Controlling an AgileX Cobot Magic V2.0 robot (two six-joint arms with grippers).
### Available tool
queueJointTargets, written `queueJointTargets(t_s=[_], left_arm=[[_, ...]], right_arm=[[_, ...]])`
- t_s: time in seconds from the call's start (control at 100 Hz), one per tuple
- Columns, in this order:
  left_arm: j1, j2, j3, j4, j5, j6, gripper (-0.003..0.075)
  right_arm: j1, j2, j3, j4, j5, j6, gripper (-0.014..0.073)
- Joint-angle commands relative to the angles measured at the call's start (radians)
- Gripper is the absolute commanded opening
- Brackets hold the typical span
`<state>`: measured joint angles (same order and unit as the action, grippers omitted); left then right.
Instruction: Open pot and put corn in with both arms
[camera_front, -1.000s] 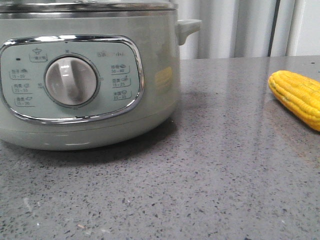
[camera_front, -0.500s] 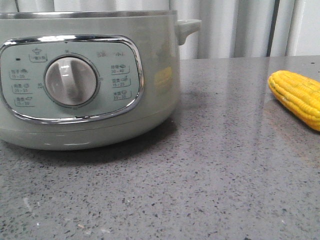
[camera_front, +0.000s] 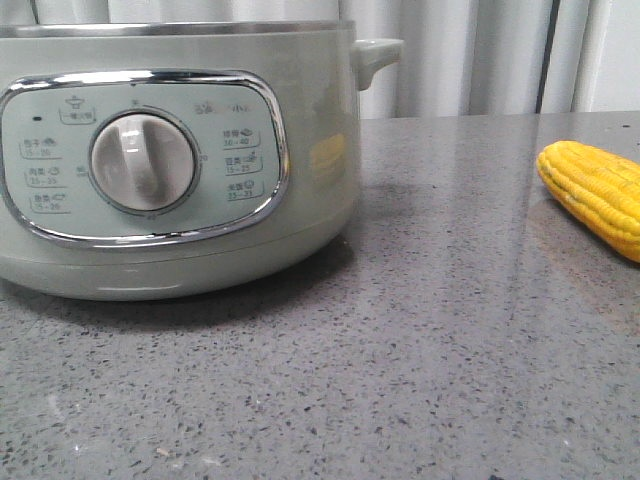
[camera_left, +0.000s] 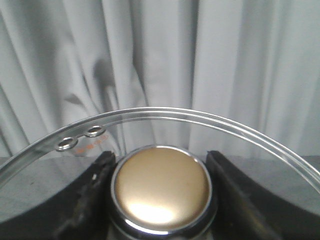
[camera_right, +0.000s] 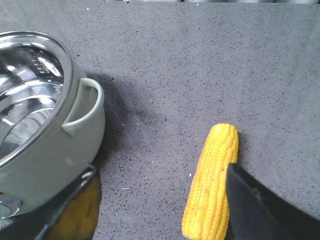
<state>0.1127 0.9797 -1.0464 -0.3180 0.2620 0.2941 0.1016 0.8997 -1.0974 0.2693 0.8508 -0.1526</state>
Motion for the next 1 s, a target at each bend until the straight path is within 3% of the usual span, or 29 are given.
queueJointTargets(t_s=[0.0,0.34,0.99], left_arm=[[0.046,0.009,-0.045,-0.013,-0.156,-0.006,0.0139],[0.157,0.077,-0.003,-0.039,-0.2,-0.008,0.0139],[0.157,0.082,0.334,-0.039,-0.262,-0.008,0.0139]], right_arm=[[-0.004,-0.01,-0.035,0.014,-0.07,-0.009,0.0459],[-0.004,-0.01,-0.035,0.014,-0.068,-0.009,0.0459],[-0.004,-0.01,-0.035,0.014,-0.039,-0.009,0.0459]])
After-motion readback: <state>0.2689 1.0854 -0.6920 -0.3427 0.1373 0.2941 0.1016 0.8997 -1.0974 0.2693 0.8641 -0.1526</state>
